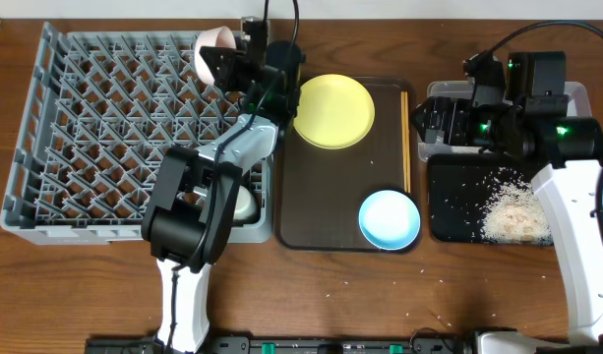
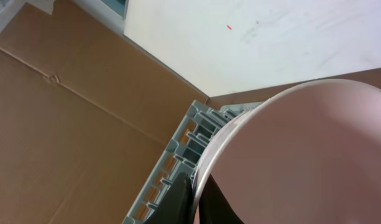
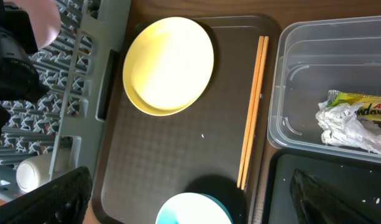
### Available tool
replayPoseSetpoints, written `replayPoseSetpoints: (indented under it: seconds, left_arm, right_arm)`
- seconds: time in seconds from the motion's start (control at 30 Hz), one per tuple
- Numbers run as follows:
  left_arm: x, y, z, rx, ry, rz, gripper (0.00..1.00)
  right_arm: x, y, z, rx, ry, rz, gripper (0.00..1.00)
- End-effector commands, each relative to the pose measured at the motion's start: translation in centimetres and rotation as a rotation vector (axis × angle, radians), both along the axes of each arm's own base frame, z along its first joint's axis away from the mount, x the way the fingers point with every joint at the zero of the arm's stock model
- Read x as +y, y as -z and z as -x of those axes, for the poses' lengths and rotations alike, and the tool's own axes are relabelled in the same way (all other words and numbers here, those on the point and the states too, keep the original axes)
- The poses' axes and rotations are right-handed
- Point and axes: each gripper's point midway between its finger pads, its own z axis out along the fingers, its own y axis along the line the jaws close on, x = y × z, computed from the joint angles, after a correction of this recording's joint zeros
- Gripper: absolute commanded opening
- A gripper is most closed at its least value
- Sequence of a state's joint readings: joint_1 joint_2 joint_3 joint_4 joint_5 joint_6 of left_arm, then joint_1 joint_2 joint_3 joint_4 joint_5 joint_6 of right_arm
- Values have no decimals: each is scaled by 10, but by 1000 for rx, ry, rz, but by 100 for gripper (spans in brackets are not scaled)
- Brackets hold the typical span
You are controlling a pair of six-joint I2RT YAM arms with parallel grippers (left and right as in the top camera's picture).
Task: Sort waste into correct bins and load items into the dishwasher
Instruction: 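Lower the pink bowl upright into the rack slots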
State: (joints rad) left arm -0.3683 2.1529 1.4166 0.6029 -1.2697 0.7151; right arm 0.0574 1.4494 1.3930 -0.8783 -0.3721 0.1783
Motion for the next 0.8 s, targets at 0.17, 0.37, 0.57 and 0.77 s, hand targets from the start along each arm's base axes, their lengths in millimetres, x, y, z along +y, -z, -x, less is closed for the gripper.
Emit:
replayPoseSetpoints:
  seconds: [0.17, 0.37, 0.57, 0.77]
  left_arm:
    - [2, 12, -3, 33, 9, -10, 7]
    - [-1, 17, -1, 73, 15, -25, 7]
    - [1, 19, 3, 99, -5, -41, 8]
    - [-3, 19, 3, 99, 2, -42, 7]
  right_arm:
    - [1, -1, -1, -2, -5, 1, 99]
    - [1, -1, -1, -2, -5, 1, 99]
    - [1, -1, -1, -2, -5, 1, 99]
    - [1, -1, -1, -2, -5, 1, 99]
